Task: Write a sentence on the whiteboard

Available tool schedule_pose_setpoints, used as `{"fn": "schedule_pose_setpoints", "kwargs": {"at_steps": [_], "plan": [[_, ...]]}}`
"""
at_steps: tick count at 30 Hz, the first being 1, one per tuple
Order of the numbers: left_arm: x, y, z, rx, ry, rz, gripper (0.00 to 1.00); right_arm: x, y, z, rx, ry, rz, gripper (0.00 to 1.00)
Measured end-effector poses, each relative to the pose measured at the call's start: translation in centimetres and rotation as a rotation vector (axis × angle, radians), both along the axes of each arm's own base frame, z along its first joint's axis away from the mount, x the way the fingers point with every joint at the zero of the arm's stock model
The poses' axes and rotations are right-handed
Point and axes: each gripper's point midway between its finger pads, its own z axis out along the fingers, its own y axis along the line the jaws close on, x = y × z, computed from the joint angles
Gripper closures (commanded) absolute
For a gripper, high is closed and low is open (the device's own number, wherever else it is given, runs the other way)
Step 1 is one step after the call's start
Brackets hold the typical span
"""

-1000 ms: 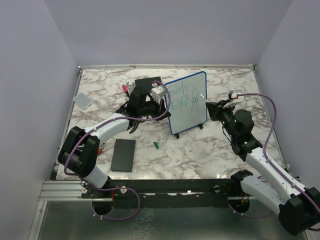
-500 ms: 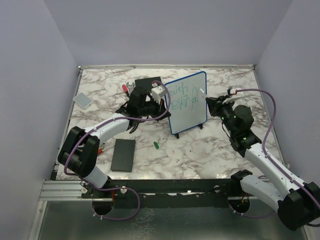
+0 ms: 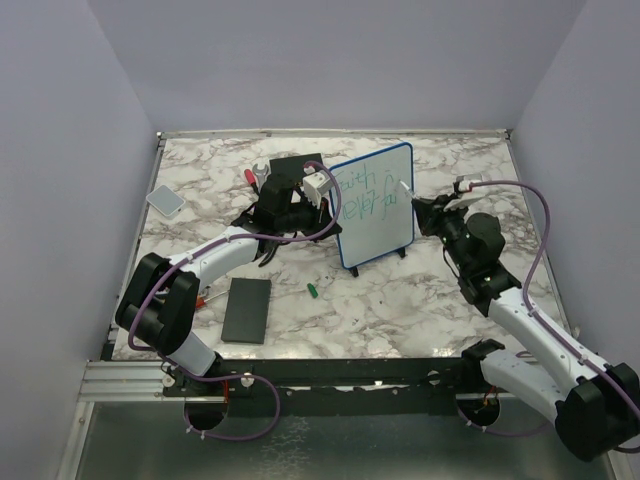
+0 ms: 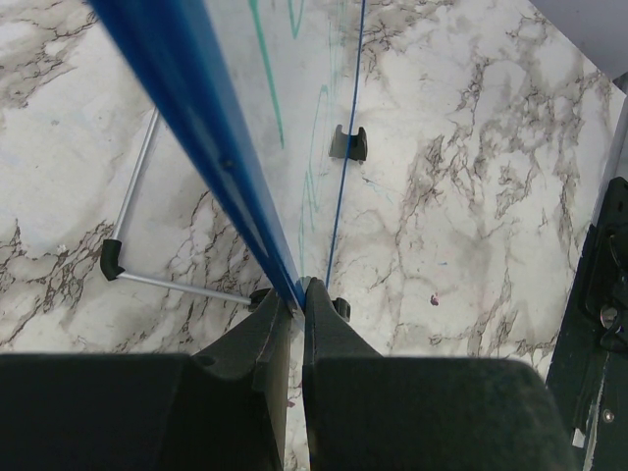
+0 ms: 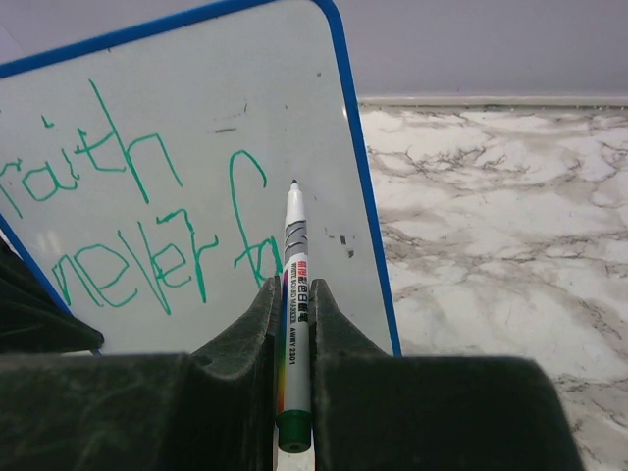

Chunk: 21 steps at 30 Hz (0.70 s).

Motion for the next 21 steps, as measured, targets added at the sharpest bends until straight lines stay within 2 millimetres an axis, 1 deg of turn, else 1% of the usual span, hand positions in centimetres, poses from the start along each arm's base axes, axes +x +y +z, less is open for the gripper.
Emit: {"fn": "schedule_pose_setpoints", "kwargs": {"at_steps": [4, 10, 12, 17, 21], "plan": [[0.0, 0.0, 0.0, 0.000, 0.000, 0.000, 1.00, -0.6, -0.2, -1.6, 0.003, 0.040, -0.001, 1.00], [0.0, 0.0, 0.0, 0.000, 0.001, 0.000, 1.00, -1.5, -0.4, -4.7, -0.001, 0.124, -0.003, 0.99], [0.0, 0.0, 0.0, 0.000, 0.001, 0.000, 1.00, -1.8, -0.5, -5.3, 0.001, 0.146, -0.005, 0.99], [0.0, 0.0, 0.0, 0.000, 0.000, 0.000, 1.00, -2.3, -0.6, -6.5, 0.007, 0.179, -0.007, 0.99], [0.0, 0.0, 0.0, 0.000, 0.000, 0.000, 1.00, -2.4, -0.6, -6.6, 0.009, 0.186, -0.009, 0.99]]}}
